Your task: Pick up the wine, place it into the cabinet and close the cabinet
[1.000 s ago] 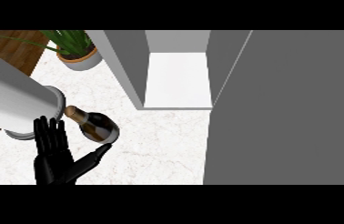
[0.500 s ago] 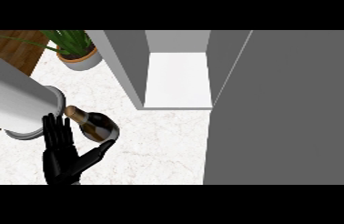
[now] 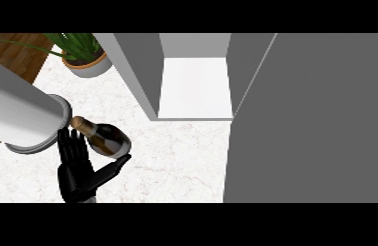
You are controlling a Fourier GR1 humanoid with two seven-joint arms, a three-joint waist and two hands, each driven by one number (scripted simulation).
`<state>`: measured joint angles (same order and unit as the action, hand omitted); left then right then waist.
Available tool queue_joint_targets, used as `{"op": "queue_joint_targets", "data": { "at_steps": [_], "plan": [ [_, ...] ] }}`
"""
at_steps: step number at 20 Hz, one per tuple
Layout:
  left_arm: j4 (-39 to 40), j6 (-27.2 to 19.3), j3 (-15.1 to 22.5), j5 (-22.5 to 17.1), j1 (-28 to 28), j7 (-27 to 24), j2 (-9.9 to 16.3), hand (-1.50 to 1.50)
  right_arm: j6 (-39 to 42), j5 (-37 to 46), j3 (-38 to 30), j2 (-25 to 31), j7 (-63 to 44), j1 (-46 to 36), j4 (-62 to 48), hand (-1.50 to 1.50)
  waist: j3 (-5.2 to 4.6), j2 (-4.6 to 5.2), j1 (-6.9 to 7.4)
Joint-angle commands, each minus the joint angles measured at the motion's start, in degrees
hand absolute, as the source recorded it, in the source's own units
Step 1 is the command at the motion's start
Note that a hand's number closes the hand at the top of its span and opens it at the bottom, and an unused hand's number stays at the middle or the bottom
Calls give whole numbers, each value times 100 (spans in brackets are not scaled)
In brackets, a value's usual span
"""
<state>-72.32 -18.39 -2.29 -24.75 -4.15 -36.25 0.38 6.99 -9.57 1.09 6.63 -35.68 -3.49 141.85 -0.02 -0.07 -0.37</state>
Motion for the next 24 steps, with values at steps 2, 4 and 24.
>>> {"op": "queue_joint_targets", "data": {
  "at_steps": [2, 4, 24],
  "plan": [
    [922, 302, 32, -247, 153, -634, -36, -150, -117, -677, -240, 81, -541, -207, 566, -150, -2, 5, 4],
    [755, 398, -189, -158, 280, -263, 81, -150, -113, -635, -158, 25, -563, -108, 815, -150, 0, -1, 2],
    [1883, 1082, -226, -58, 1328, -800, 224, 150, 81, -347, -31, -129, -132, 192, 616, -150, 4, -1, 4]
  ]
}}
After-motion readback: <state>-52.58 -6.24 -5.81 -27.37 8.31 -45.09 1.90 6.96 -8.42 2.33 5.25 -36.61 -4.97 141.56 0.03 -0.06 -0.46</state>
